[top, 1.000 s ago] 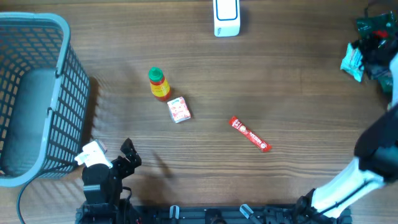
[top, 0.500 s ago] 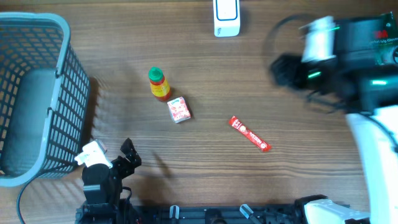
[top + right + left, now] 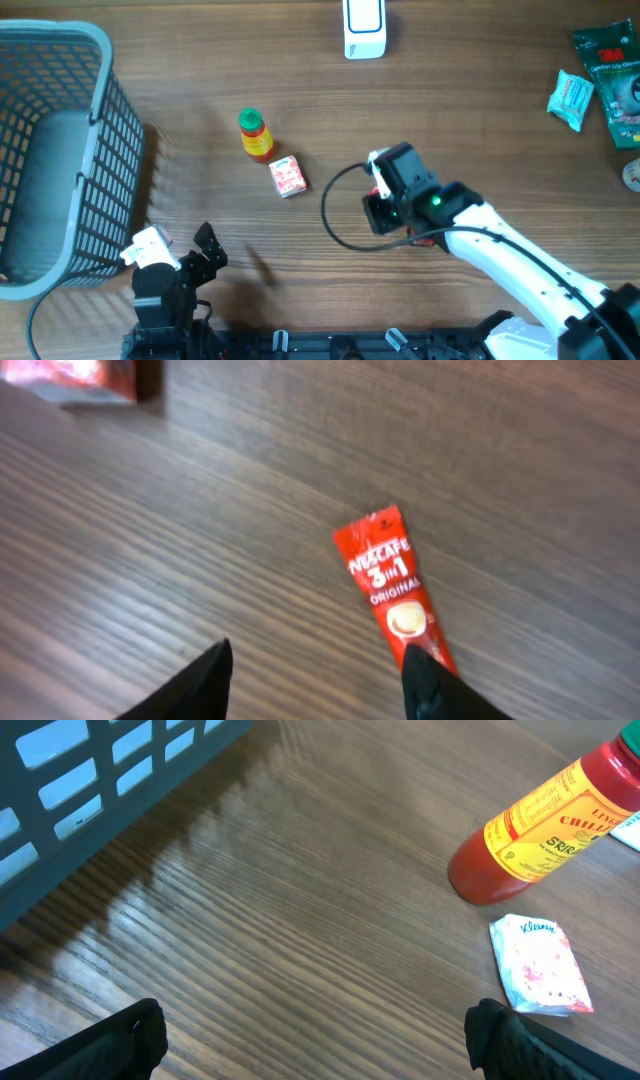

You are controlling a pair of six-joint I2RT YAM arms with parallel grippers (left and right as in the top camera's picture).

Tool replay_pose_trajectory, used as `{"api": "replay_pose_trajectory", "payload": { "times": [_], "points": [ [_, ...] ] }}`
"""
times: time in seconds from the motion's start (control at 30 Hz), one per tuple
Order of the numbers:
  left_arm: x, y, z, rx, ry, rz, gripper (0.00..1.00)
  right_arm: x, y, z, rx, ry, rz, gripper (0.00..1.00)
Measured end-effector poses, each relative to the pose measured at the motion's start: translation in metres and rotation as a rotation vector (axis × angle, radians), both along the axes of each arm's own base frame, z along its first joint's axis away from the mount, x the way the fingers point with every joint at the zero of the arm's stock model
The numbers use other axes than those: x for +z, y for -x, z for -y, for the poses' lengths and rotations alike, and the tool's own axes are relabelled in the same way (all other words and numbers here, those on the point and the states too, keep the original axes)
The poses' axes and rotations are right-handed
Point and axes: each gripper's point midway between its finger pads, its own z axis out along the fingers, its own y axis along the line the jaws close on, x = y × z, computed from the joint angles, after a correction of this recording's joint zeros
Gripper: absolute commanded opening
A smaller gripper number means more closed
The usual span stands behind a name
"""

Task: Scan the item barcode
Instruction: 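Move the right gripper to the red Nescafe stick and grasp it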

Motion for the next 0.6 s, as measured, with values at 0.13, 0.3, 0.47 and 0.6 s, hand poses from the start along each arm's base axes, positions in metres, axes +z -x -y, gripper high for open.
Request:
{"api": "replay_pose_trajectory", "payload": {
  "times": [0.13, 0.3, 0.47, 0.6],
  "points": [
    [0.000, 0.000, 0.000, 0.000, 0.000, 0.000, 1.00, -0.030, 0.010, 0.011, -0.031, 0.011, 0.006, 0.44],
    [0.000, 0.000, 0.000, 0.000, 0.000, 0.000, 1.00, -0.042, 0.007, 0.042, -0.205, 0.107, 0.036, 0.47],
    [0.000, 0.000, 0.000, 0.000, 0.000, 0.000, 1.00, -0.039, 0.000, 0.050, -0.262, 0.133, 0.074, 0.47],
    [0.000, 0.000, 0.000, 0.000, 0.000, 0.000, 1.00, -0.041, -0.002, 0.056, -0.280, 0.164, 0.085, 0.47]
  ]
}}
